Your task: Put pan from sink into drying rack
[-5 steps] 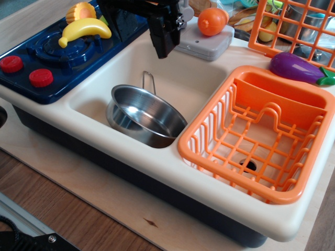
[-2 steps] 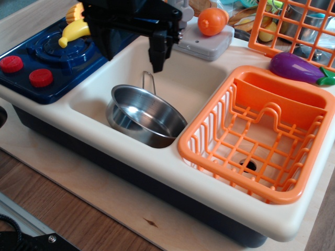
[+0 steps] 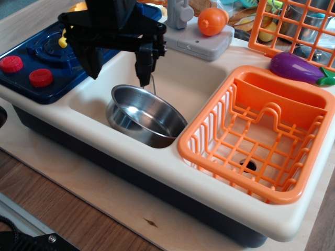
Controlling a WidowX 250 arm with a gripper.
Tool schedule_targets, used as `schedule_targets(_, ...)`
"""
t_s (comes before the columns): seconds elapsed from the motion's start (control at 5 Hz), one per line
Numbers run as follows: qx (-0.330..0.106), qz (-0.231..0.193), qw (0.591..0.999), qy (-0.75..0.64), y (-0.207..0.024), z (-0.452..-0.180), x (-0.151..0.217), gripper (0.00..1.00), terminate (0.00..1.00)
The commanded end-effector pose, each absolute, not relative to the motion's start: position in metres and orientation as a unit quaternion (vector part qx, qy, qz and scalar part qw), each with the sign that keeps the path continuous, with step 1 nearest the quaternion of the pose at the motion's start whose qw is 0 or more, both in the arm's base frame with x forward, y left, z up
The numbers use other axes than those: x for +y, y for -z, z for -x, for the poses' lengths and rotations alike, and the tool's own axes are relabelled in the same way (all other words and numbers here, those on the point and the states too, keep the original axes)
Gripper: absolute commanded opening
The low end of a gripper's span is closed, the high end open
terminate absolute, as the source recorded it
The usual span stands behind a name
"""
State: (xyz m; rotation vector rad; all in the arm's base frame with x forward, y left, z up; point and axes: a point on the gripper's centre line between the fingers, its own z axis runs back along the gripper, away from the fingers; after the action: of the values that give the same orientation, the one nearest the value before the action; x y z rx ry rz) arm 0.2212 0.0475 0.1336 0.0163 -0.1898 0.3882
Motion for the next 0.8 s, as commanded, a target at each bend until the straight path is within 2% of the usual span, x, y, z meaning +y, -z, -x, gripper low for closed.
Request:
schedule_targets(0.0,-0.112,-0.002,0.97,-0.217,-0.132,-0.209,0.048,1.0,0.0)
schedule_targets(0.4,-0.116,0.015,0.968,-0.223,-0.112,-0.21,0.048,1.0,0.0)
schedule_targets(0.6,-0.116,0.038,0.967,-0.224,-0.098,-0.212,0.056,1.0,0.0)
